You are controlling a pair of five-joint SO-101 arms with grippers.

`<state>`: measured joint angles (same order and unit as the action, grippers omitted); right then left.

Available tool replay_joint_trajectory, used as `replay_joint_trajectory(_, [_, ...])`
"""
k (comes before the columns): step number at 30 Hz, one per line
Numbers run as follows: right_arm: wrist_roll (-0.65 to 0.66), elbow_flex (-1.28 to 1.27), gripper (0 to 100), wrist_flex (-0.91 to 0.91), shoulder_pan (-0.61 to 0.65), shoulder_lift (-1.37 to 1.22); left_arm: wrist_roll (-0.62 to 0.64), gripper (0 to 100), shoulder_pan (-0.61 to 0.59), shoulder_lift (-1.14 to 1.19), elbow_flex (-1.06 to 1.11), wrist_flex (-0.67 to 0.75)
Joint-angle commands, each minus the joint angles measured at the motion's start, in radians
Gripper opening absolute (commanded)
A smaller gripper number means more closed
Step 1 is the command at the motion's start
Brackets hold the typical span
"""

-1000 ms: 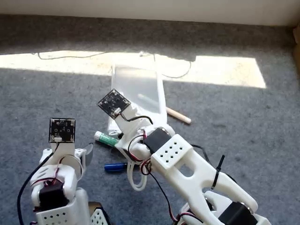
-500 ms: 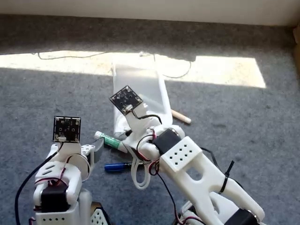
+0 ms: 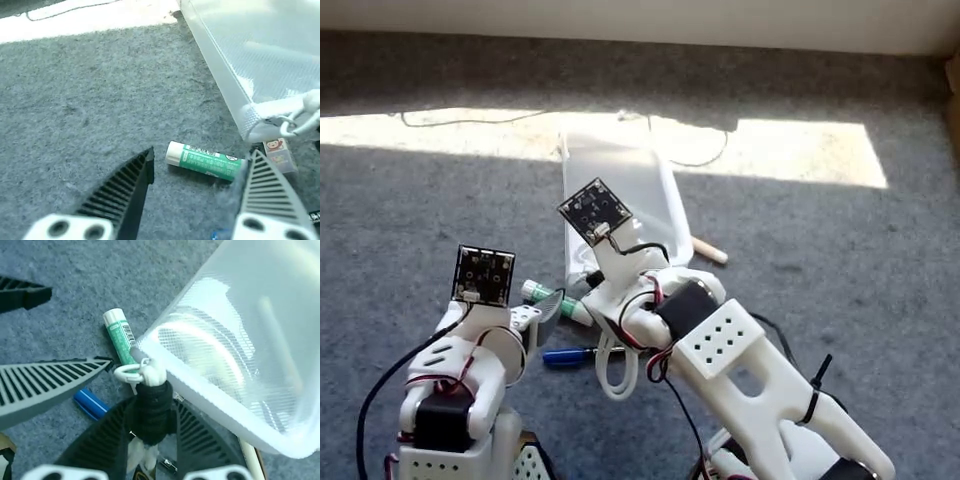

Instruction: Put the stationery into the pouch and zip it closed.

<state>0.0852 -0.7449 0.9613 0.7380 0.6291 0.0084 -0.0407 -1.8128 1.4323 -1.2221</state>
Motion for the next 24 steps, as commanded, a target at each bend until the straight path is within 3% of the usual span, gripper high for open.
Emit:
replay_joint_trajectory(1, [-0.009,0.012,0.5,0.004,-0.010,0.045,0.012,29,0.030,-0.010,-0.010,0.032])
replay_joint_trajectory(11, [-0.009,0.013,0.5,0.024,-0.010,0.045,0.012,29,0.030,-0.010,0.088,0.186])
replay_joint_trajectory(24, [-0.009,0.015,0.5,0.025,-0.012,0.045,0.012,29,0.102,-0.012,0.051,0.143])
